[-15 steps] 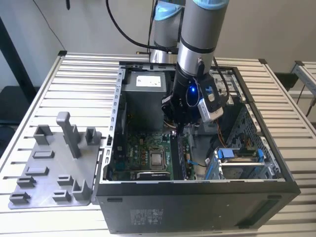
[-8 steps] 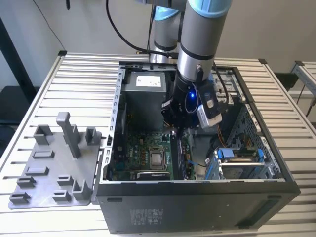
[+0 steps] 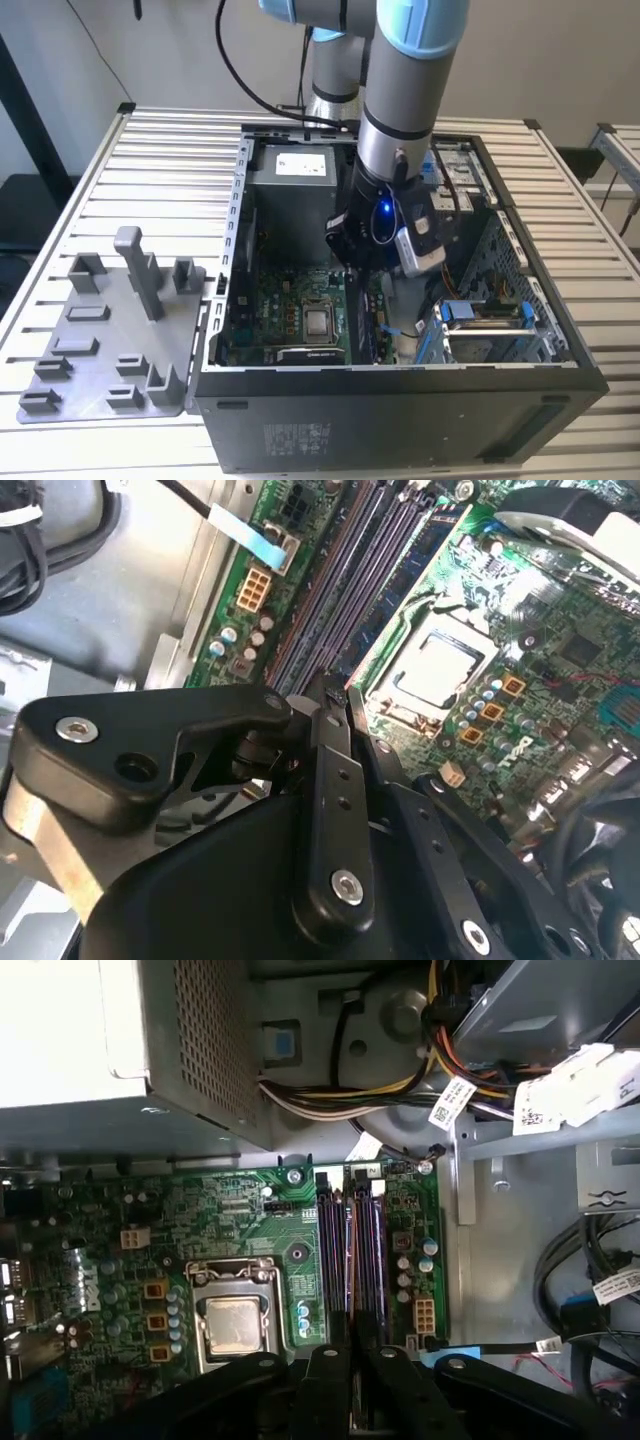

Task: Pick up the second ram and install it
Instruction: 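Insert the second ram into the second slot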

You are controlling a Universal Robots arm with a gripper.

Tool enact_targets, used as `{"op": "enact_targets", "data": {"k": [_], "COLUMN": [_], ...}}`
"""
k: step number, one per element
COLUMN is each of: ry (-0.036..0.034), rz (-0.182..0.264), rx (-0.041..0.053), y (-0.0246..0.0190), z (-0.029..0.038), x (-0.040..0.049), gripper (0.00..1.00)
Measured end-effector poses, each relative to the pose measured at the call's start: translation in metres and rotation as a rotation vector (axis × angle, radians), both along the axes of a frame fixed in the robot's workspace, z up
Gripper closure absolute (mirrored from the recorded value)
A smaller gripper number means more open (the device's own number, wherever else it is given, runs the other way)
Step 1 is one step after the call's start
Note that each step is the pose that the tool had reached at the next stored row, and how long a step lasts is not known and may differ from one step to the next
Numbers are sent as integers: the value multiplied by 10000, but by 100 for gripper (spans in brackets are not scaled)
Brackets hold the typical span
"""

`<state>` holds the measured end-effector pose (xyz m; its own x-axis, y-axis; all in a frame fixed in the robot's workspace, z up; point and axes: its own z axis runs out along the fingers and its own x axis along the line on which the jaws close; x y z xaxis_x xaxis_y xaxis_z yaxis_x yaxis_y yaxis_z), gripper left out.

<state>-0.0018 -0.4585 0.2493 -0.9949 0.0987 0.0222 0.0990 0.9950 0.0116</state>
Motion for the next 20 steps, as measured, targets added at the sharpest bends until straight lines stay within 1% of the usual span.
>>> {"op": "enact_targets", "data": {"k": [10, 13, 20], "ry": [15, 16, 20], "rz": [-103, -104, -105], "rx": [4, 3, 3], "y": [0, 0, 0], "z": [-130, -146, -224], "x": [-36, -36, -37], "gripper": [86, 86, 86]}}
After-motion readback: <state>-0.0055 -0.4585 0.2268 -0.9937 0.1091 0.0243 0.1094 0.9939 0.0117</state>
